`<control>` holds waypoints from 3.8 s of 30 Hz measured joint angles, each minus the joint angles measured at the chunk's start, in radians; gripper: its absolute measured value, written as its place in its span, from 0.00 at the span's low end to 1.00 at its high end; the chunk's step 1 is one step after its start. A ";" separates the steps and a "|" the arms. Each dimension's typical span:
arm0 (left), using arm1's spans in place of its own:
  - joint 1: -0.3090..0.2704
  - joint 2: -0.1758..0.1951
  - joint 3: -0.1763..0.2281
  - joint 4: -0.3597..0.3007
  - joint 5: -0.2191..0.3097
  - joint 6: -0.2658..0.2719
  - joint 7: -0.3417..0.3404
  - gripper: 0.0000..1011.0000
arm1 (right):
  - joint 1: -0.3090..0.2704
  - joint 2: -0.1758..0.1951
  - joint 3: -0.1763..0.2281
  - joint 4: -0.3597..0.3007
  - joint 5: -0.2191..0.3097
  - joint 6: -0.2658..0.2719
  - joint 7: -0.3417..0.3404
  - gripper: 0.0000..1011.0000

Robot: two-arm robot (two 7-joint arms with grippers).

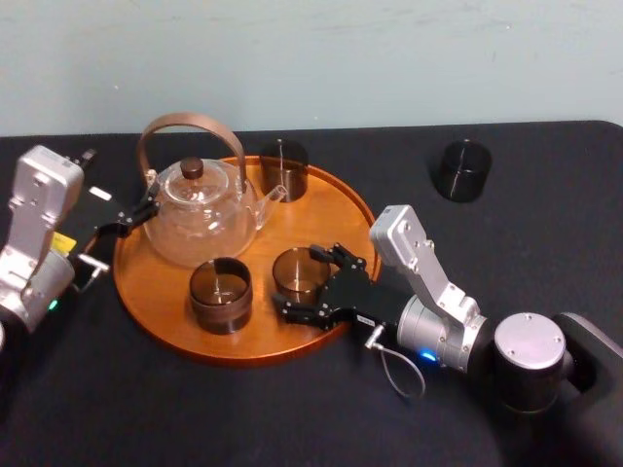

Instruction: Pick up the glass from the table and place it on the tray.

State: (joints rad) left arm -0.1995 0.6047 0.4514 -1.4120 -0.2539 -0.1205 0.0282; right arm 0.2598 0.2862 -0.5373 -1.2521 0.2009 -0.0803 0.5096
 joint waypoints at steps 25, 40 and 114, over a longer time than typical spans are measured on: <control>0.000 0.000 0.000 0.000 0.000 0.000 0.000 1.00 | -0.043 0.039 0.015 -0.068 0.010 0.028 -0.008 0.99; 0.000 0.000 0.000 0.000 0.000 0.000 0.000 1.00 | -0.102 0.083 0.053 -0.124 0.018 0.046 -0.036 0.99; 0.000 0.000 0.000 0.000 0.000 0.000 0.000 1.00 | 0.152 0.011 0.341 0.321 0.029 0.026 -0.153 0.99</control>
State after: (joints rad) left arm -0.1995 0.6047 0.4514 -1.4120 -0.2539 -0.1205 0.0283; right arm 0.4116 0.2972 -0.1968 -0.9310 0.2294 -0.0543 0.3562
